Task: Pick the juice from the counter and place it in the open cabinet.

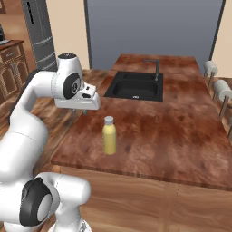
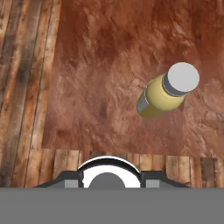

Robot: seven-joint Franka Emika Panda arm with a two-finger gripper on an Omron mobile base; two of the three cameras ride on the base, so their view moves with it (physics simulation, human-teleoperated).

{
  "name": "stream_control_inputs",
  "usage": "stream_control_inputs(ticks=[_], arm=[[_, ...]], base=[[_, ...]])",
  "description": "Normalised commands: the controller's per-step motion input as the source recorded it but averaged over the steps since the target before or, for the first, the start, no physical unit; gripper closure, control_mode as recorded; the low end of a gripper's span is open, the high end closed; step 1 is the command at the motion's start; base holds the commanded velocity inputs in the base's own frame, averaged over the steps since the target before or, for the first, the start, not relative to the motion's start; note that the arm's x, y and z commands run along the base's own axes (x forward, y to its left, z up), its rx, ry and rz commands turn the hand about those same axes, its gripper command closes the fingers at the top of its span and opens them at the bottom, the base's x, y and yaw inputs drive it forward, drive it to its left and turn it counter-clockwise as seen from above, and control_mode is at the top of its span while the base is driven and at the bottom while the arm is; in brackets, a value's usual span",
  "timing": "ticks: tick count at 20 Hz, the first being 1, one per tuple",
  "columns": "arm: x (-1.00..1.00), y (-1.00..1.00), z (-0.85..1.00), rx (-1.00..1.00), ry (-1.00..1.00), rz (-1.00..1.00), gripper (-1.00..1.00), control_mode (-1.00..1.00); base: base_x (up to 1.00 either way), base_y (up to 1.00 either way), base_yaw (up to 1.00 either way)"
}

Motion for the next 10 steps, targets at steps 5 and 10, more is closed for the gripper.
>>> stream_control_inputs(ticks=[5, 10], arm=[[0.00, -0.17, 0.00, 0.00, -0.01, 0.00, -1.00, -1.00], [0.00, -0.34, 0.00, 0.00, -0.07, 0.04, -1.00, -1.00]], base=[[0.00, 0.00, 0.00], [0.00, 0.00, 0.00]])
